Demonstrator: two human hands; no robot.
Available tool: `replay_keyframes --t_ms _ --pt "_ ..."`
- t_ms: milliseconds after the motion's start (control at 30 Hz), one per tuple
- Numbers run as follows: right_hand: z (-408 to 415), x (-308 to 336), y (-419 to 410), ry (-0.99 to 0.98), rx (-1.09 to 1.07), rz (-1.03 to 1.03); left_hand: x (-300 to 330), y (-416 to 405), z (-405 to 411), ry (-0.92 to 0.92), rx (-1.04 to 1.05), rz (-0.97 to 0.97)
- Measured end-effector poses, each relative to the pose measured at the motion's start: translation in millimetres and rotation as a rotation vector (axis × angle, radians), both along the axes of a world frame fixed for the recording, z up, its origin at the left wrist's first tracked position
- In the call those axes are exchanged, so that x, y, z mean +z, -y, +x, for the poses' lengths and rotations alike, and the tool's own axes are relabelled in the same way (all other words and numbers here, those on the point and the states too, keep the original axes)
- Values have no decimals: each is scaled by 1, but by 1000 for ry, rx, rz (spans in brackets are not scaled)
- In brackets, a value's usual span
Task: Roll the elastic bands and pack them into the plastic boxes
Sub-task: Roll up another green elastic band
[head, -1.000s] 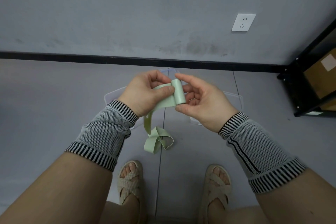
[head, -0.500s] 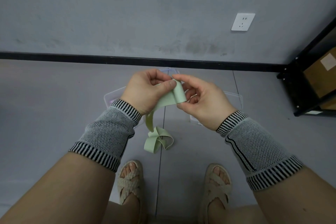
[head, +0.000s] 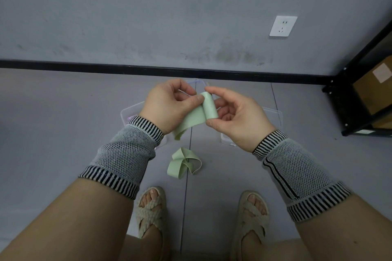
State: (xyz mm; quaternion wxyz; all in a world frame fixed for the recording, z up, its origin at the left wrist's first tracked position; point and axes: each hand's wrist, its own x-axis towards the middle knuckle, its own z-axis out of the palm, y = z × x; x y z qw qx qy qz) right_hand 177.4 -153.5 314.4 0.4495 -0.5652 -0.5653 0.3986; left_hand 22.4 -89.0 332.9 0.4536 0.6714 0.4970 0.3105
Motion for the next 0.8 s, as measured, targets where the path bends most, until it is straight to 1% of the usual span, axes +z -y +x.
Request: replay_keyframes --t_ms 67,133,267,333,433,500,567,633,700,800 --pt "0 0 0 41 -6 16 1 1 1 -18 3 54" --pt "0 0 -1 64 -9 32 1 2 3 12 15 74" --pt "0 -1 -1 143 4 53 0 4 3 42 10 49" --pt "0 1 0 98 23 45 1 4 2 91 -1 -9" --pt "1 6 2 -92 46 -4 3 1 -3 180 -15 -110" --pt "3 9 3 -167 48 -24 3 0 -6 230 -50 -156" --pt "4 10 3 -168 71 -40 3 0 -8 254 -95 -178" --pt "3 9 3 -126 106 -57 2 1 -8 251 -129 -186" --pt "2 8 3 -91 115 -64 2 1 -8 233 -150 -180" --pt "2 8 3 -101 87 -61 2 0 -8 173 -138 -159"
